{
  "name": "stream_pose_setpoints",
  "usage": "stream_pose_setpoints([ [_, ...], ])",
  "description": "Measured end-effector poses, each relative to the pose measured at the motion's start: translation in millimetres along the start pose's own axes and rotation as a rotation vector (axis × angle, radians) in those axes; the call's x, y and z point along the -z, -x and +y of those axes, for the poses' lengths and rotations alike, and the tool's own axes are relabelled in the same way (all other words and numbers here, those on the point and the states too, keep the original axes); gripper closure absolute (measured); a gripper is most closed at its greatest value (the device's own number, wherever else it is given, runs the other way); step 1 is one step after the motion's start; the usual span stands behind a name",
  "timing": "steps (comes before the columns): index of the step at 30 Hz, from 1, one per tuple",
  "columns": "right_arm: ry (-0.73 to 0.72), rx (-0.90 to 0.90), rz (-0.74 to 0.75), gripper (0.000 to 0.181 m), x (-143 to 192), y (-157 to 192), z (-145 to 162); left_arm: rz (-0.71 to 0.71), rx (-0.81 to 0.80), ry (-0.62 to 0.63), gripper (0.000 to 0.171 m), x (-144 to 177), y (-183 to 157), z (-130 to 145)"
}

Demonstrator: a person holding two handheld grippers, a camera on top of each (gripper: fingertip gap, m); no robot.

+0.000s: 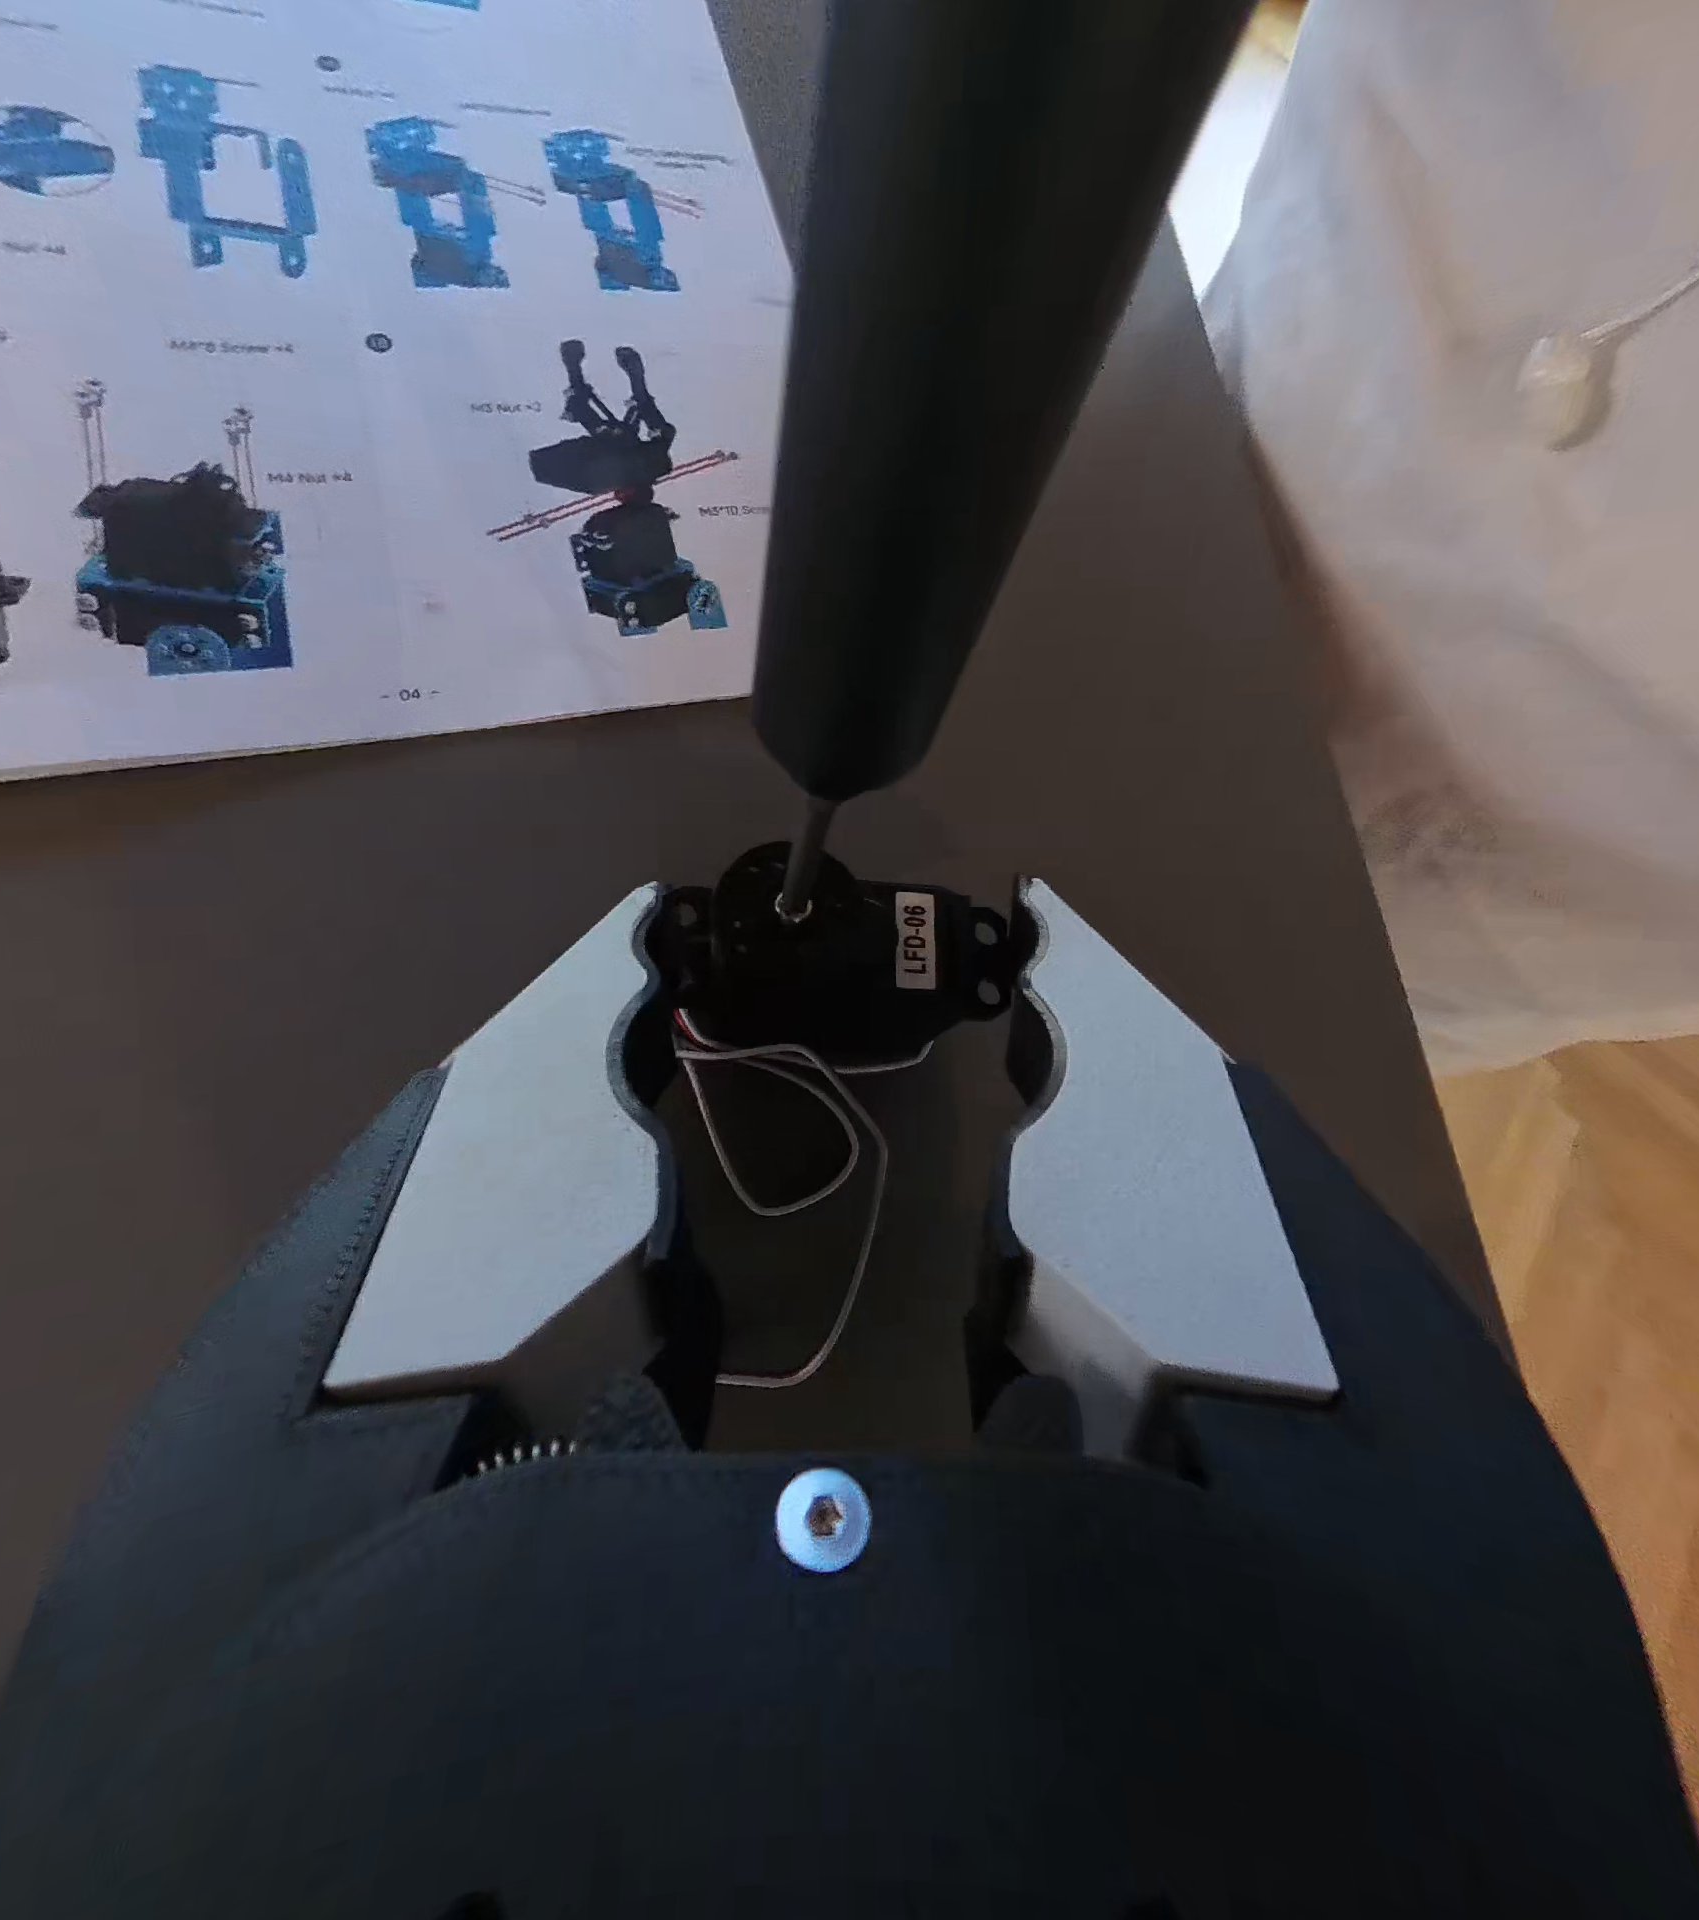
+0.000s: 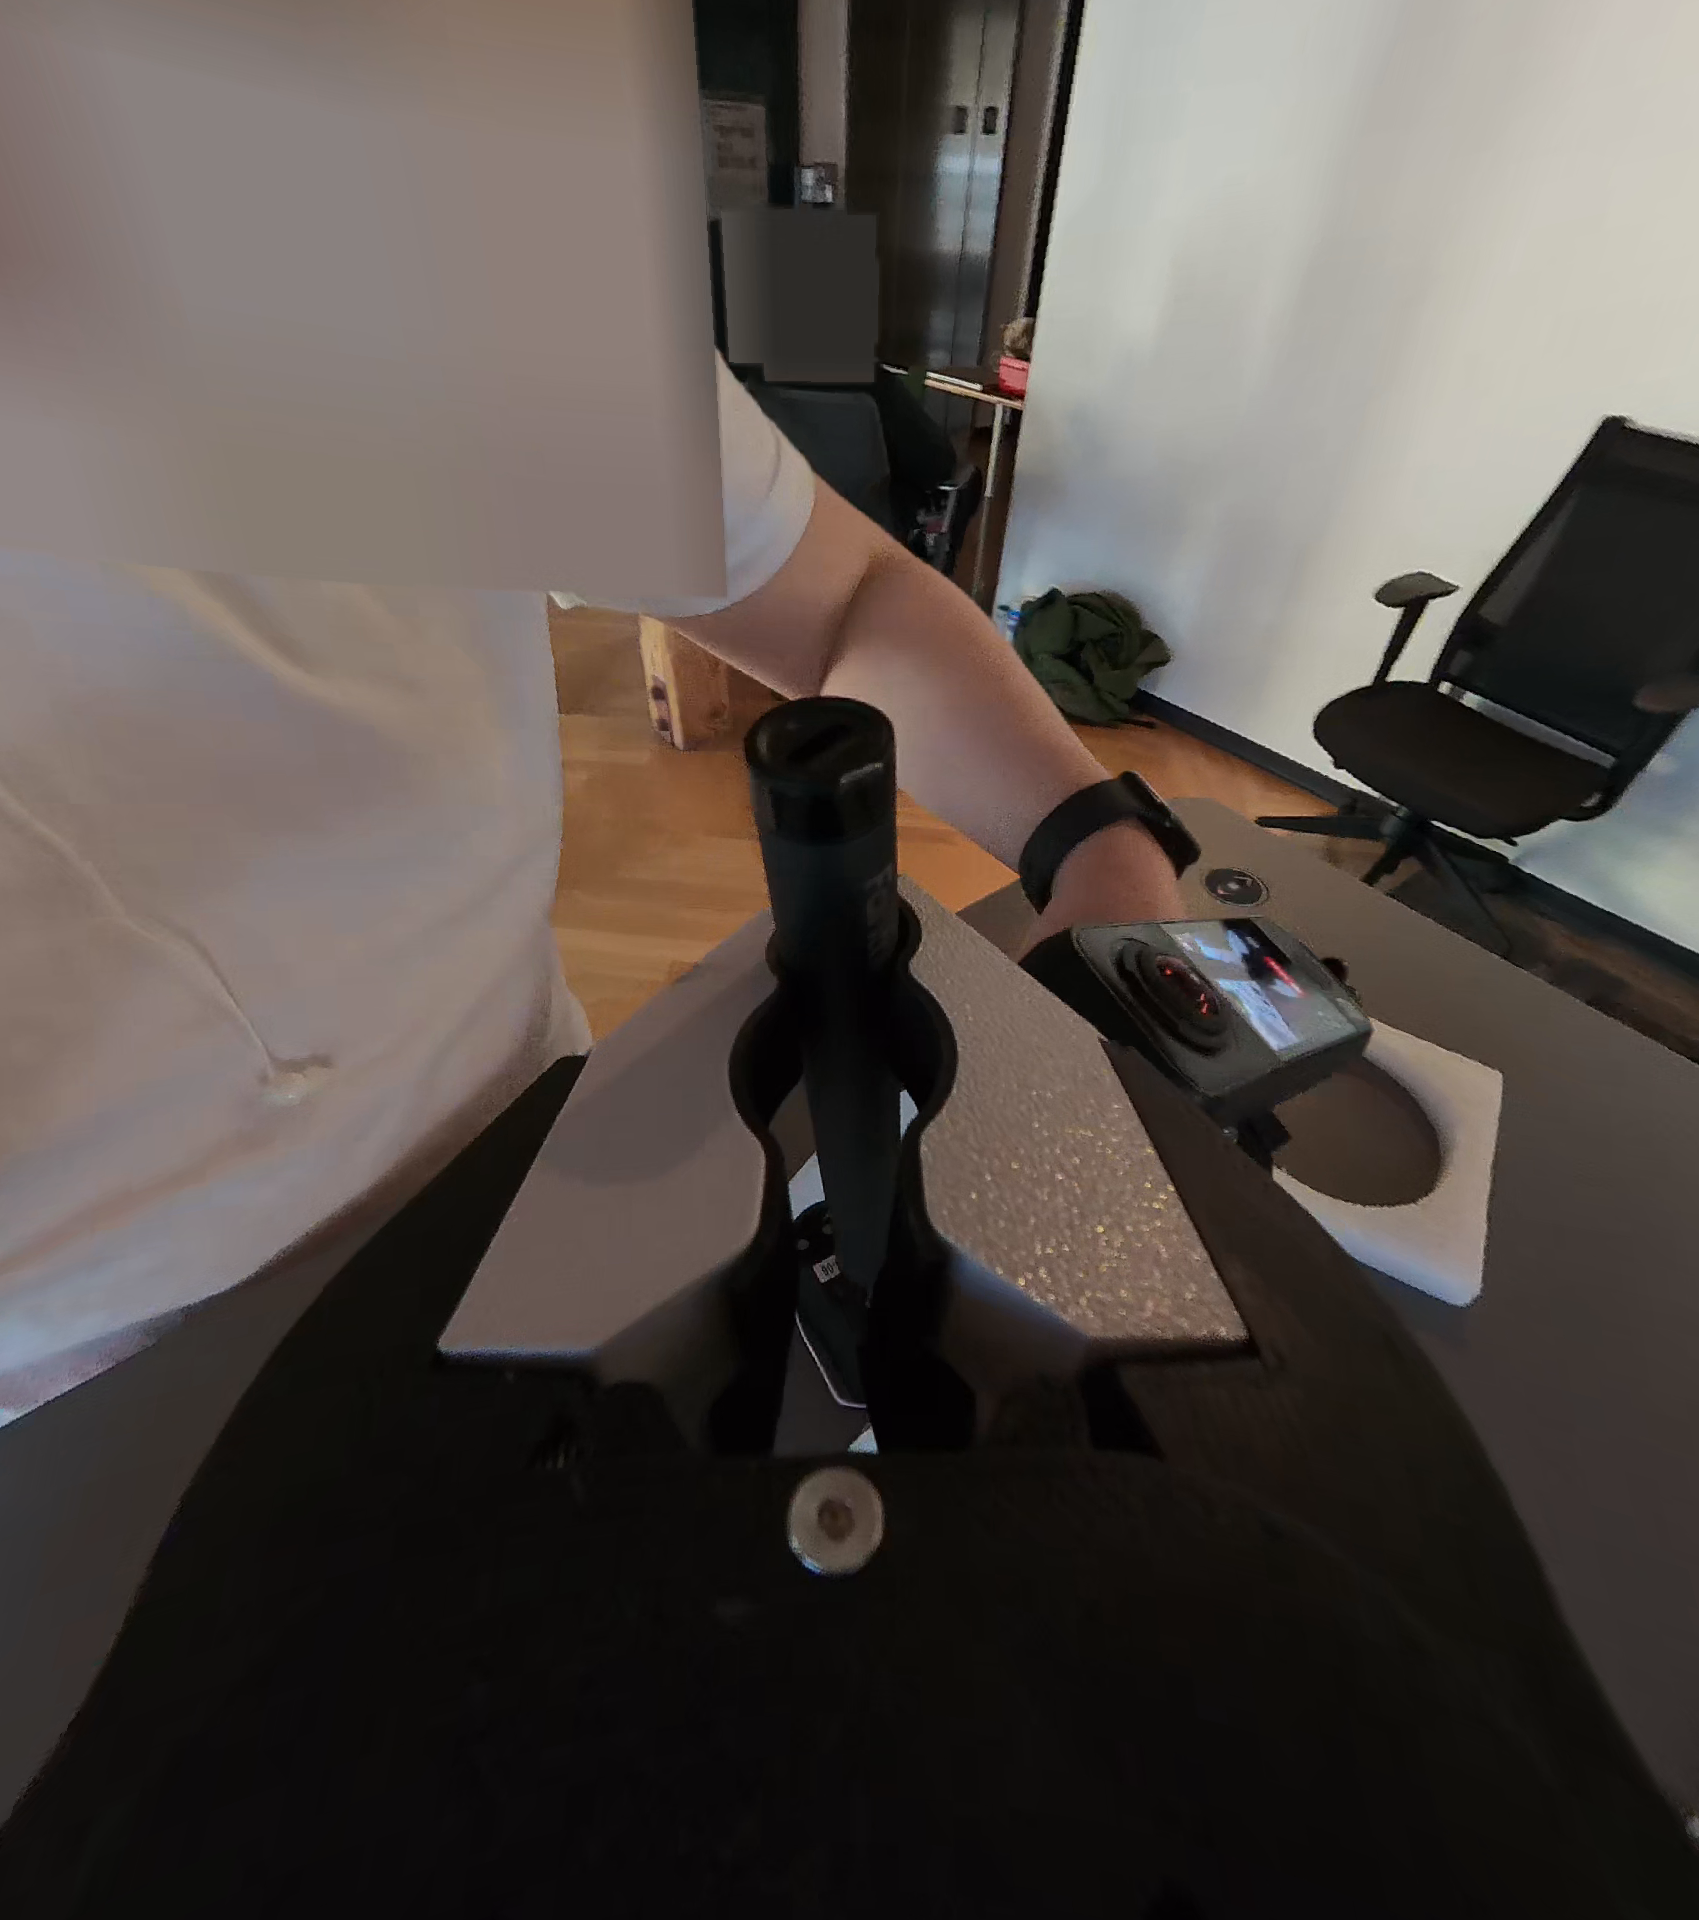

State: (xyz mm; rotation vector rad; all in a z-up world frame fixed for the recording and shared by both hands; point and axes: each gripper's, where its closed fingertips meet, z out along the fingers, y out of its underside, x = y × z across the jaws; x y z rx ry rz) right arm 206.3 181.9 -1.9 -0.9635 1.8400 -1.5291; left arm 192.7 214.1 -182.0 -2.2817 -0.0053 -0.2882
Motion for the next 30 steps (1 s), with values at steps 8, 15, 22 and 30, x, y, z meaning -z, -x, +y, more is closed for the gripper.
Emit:
stream_pose_setpoints([
  [8, 0.014, -0.014, 0.136, 0.172, 1.8, -9.0, 1.3, -0.360, 0.304, -0.136, 0.073, 16.0, 18.8, -2.5],
  [15, 0.008, -0.026, 0.143, 0.172, 3.0, -11.6, 1.3, -0.815, 0.618, -0.279, 0.106, 10.4, 22.7, -5.7],
  [22, -0.003, -0.026, 0.071, 0.172, 4.0, -4.3, 1.1, -0.884, 0.494, -0.133, 0.140, 13.6, 24.9, 2.8],
  [30, -0.043, 0.014, -0.101, 0.174, 0.7, 6.8, -1.8, -0.404, 0.172, -0.085, 0.151, 8.4, 6.1, 3.3],
])
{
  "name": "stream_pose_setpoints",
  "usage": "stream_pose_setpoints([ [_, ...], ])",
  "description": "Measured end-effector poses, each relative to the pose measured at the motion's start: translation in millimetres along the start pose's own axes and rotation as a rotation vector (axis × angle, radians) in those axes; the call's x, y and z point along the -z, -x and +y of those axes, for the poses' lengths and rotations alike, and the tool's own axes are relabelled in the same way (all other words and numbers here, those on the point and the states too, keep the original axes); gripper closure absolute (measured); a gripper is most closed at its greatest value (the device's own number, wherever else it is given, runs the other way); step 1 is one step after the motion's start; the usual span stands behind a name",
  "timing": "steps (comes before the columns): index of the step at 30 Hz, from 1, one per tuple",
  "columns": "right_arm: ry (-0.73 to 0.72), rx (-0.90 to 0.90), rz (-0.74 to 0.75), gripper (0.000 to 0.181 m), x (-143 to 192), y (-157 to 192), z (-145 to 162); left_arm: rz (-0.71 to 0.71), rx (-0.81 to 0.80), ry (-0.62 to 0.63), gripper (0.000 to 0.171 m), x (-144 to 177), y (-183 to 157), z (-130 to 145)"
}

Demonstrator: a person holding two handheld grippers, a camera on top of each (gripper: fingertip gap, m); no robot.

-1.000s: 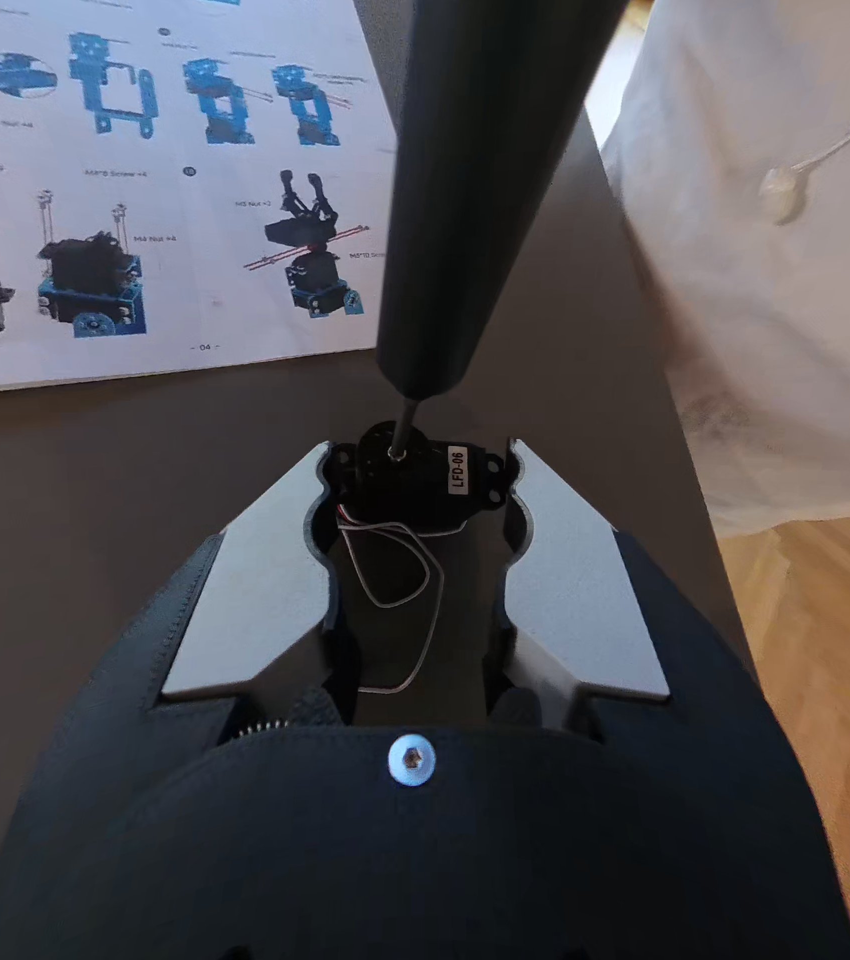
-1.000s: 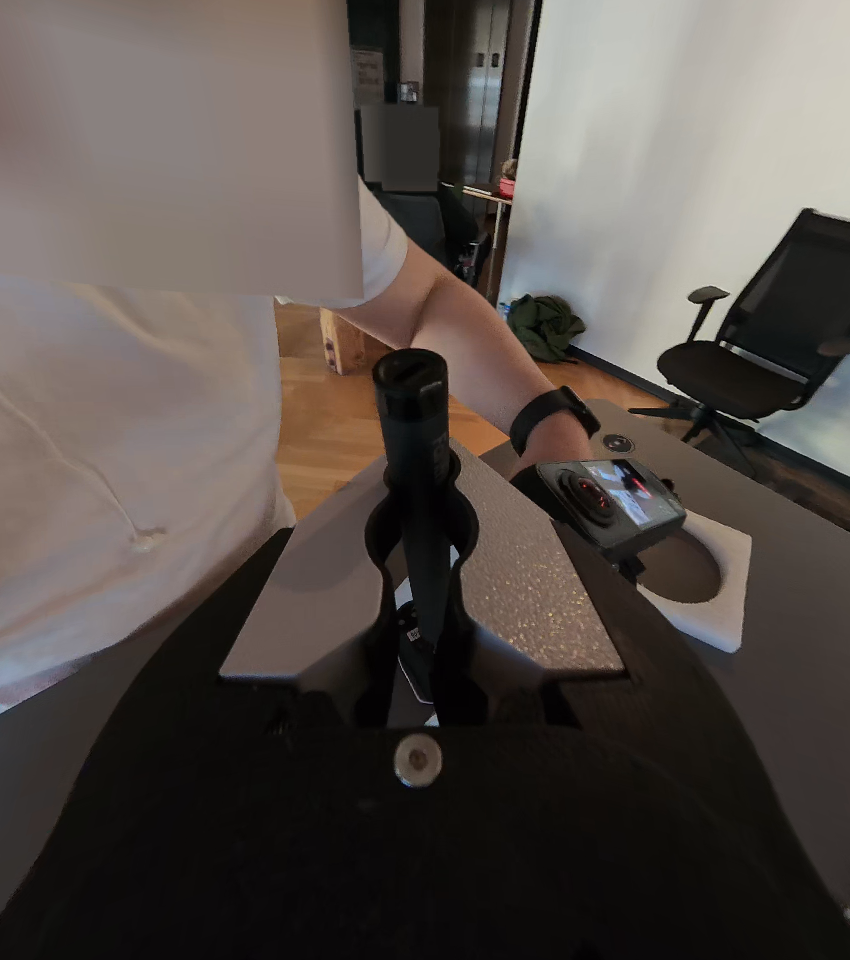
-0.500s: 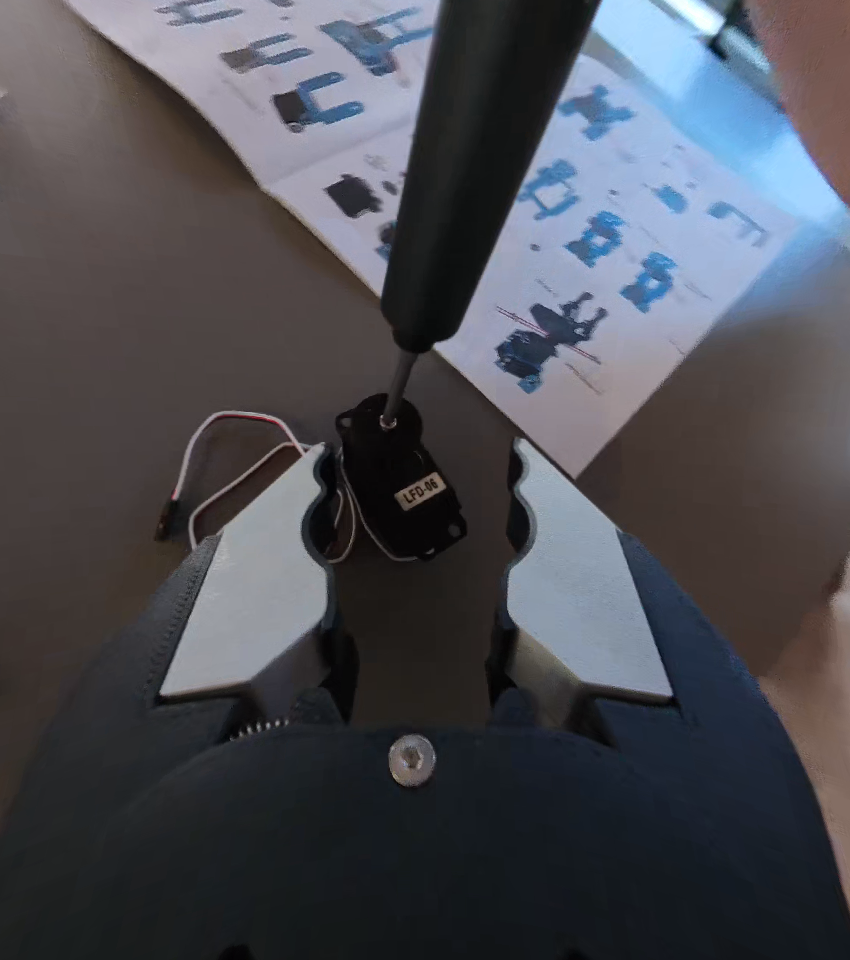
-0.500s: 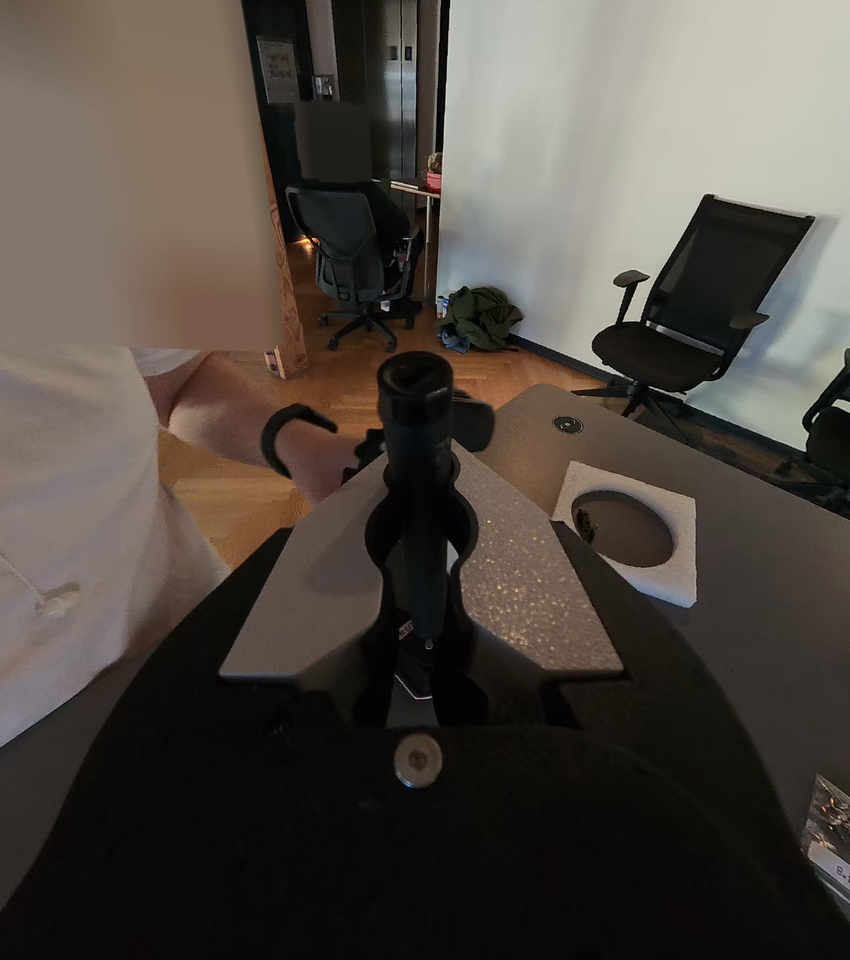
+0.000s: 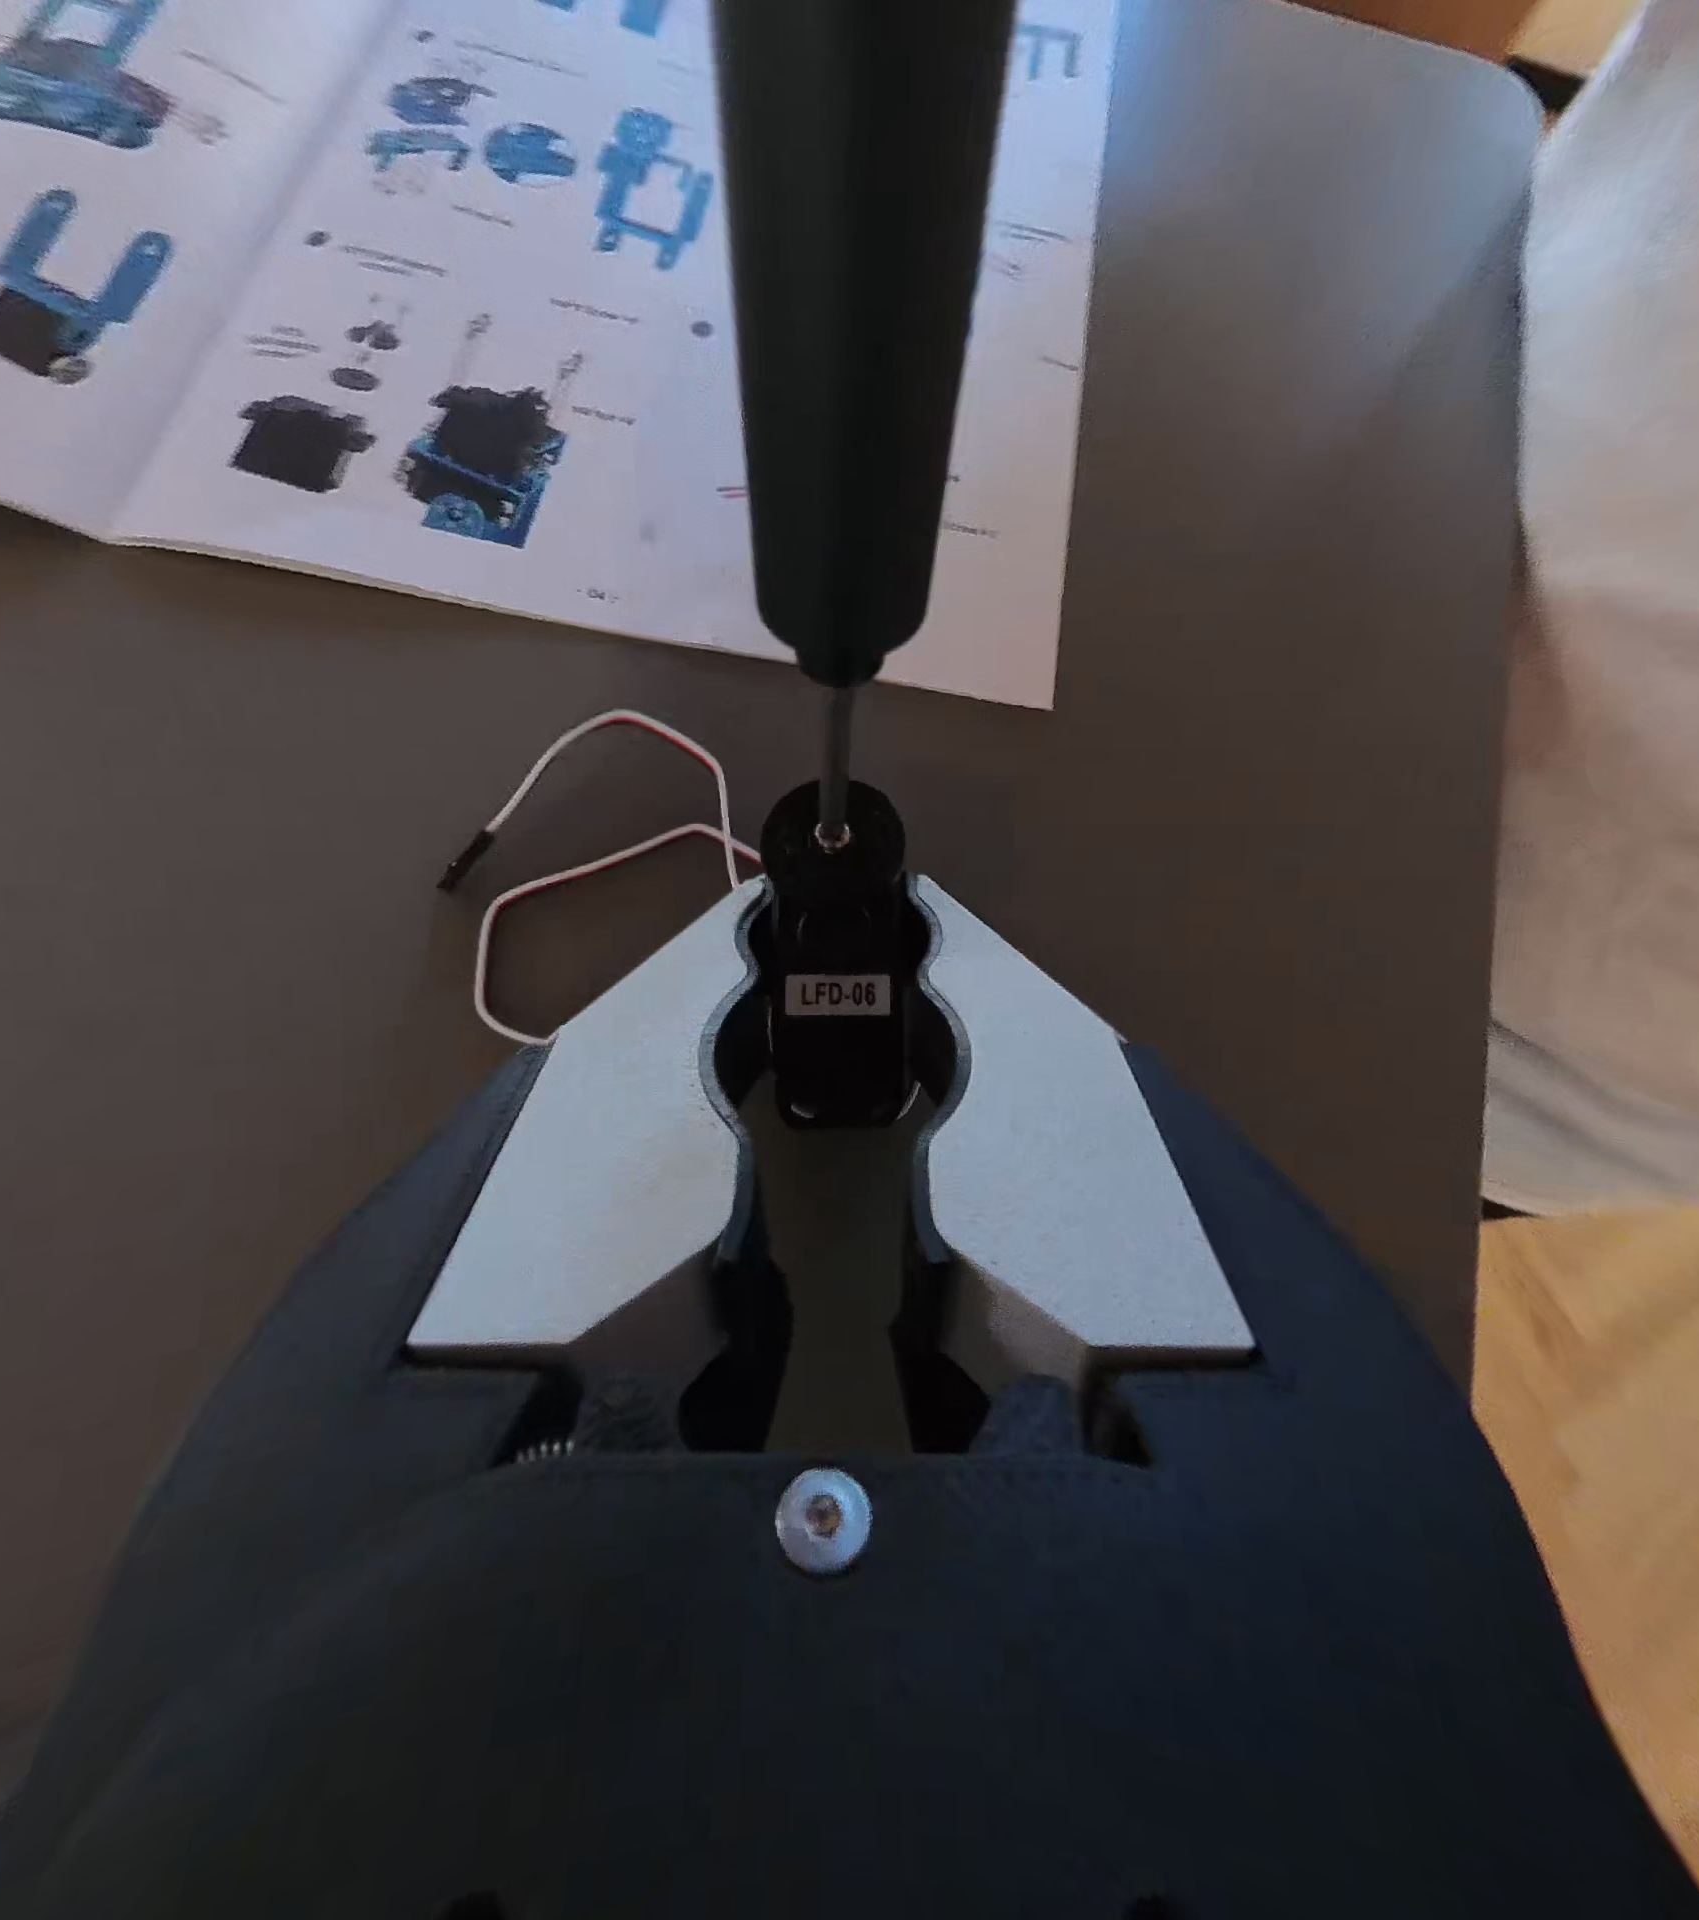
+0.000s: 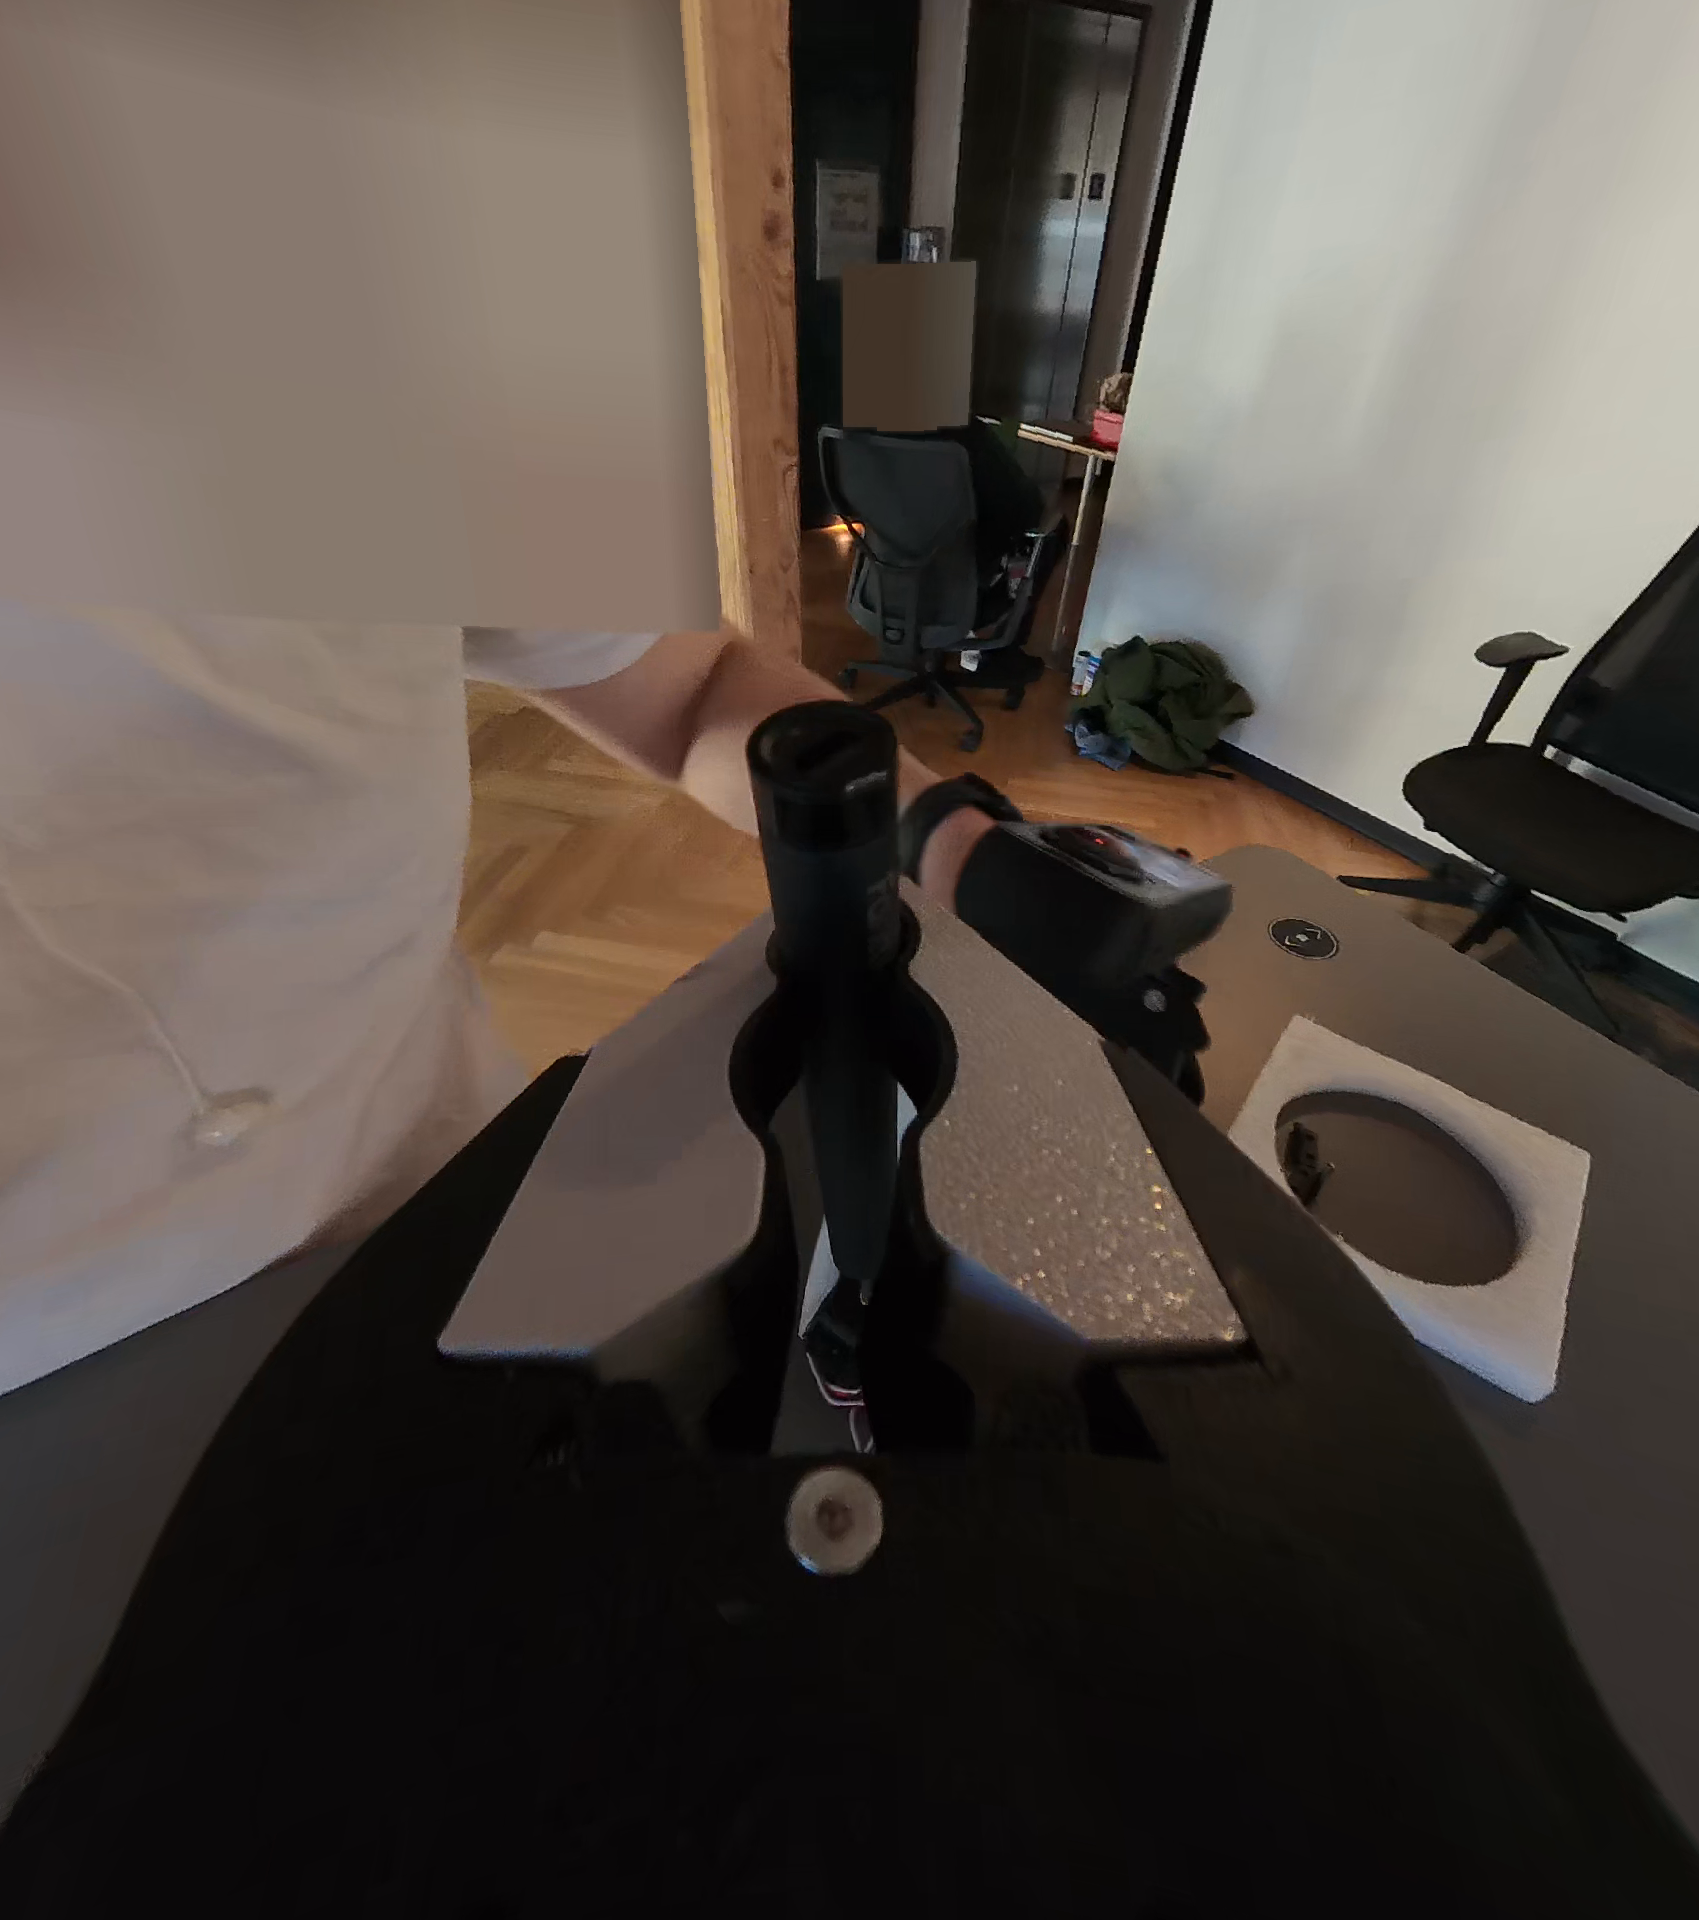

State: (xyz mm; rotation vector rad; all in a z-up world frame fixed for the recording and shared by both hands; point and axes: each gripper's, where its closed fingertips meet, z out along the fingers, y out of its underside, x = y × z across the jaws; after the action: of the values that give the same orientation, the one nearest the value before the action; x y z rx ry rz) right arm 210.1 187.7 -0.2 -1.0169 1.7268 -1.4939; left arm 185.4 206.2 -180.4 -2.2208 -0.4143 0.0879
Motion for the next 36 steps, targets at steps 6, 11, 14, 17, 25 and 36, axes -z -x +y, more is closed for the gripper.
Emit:
stream_pose_setpoints([
  [6, 0.058, 0.025, -0.014, 0.174, -5.8, 2.5, -0.2, 0.116, -0.092, 0.007, 0.151, -0.7, -1.0, -0.4],
  [11, 0.083, 0.014, 0.014, 0.168, -11.2, -0.4, 1.3, 0.042, -0.098, 0.063, 0.138, 0.4, 6.3, 6.9],
  [14, 0.082, 0.020, 0.036, 0.174, -11.8, -1.1, 1.5, -0.098, 0.049, 0.045, 0.124, 12.3, 9.7, 15.2],
  [17, 0.080, 0.018, 0.044, 0.172, -12.1, -2.0, 1.4, -0.341, 0.228, -0.127, 0.103, 29.0, 15.5, 3.9],
  [25, 0.063, 0.017, 0.045, 0.173, -10.9, -2.1, 1.2, -1.046, 0.562, -0.219, 0.053, 44.5, 27.8, -5.2],
  [36, 0.091, 0.029, 0.050, 0.172, -12.5, -0.4, 2.1, -0.868, 0.737, -0.112, 0.107, 6.6, 28.1, 6.2],
])
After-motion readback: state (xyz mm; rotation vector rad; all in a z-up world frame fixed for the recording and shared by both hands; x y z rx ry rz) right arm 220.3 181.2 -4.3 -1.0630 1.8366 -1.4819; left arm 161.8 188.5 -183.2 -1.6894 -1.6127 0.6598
